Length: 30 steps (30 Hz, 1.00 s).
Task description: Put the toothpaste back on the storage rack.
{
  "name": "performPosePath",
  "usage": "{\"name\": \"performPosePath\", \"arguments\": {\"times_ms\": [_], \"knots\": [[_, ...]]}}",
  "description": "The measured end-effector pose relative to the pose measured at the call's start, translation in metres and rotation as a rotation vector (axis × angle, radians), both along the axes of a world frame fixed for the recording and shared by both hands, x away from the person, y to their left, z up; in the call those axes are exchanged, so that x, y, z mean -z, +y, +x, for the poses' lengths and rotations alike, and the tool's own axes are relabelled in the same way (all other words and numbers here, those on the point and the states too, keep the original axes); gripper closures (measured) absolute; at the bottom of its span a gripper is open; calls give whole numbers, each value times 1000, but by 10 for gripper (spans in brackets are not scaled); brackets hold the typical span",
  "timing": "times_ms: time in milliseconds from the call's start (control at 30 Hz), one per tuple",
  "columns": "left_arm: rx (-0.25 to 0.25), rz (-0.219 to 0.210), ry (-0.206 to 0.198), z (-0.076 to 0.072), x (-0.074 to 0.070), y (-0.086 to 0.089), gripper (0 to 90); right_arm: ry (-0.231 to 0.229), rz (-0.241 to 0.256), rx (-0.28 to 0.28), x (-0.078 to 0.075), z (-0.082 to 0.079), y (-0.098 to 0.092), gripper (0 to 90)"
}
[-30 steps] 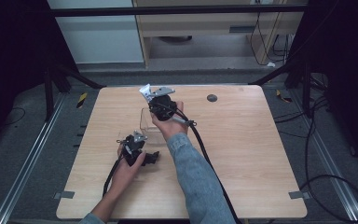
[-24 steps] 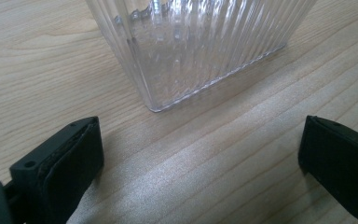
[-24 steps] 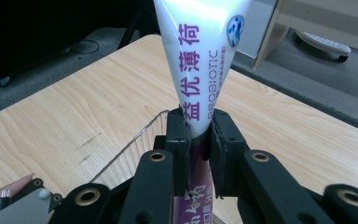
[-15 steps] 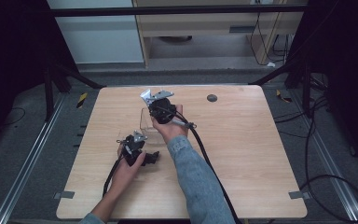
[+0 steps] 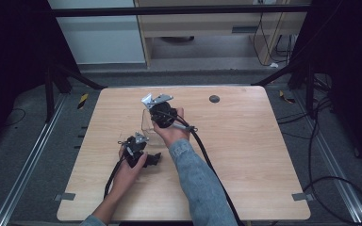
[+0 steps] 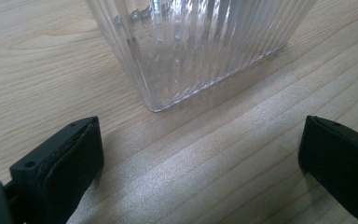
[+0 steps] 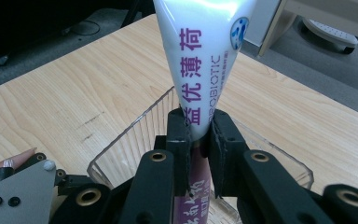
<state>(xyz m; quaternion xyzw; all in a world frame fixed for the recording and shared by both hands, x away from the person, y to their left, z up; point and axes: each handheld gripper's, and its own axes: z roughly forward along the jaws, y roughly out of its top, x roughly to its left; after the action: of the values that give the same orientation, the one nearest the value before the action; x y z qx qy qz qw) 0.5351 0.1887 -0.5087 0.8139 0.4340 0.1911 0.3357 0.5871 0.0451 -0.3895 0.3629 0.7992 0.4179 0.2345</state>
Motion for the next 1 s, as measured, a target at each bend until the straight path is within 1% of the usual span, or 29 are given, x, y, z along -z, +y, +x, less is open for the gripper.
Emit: {"name": "performPosePath", "arguments": {"times_ms": [67, 467, 633, 1000], "knots": [[0, 0, 0, 0, 0, 0, 0, 8, 2, 2, 1, 0, -1, 795], [0, 0, 0, 0, 0, 0, 0, 21, -11, -2, 6, 0, -2, 795], [0, 0, 0, 0, 0, 0, 0, 30, -11, 8, 8, 1, -1, 795], [0, 0, 0, 0, 0, 0, 0, 33, -11, 7, 9, 3, 0, 792]]}}
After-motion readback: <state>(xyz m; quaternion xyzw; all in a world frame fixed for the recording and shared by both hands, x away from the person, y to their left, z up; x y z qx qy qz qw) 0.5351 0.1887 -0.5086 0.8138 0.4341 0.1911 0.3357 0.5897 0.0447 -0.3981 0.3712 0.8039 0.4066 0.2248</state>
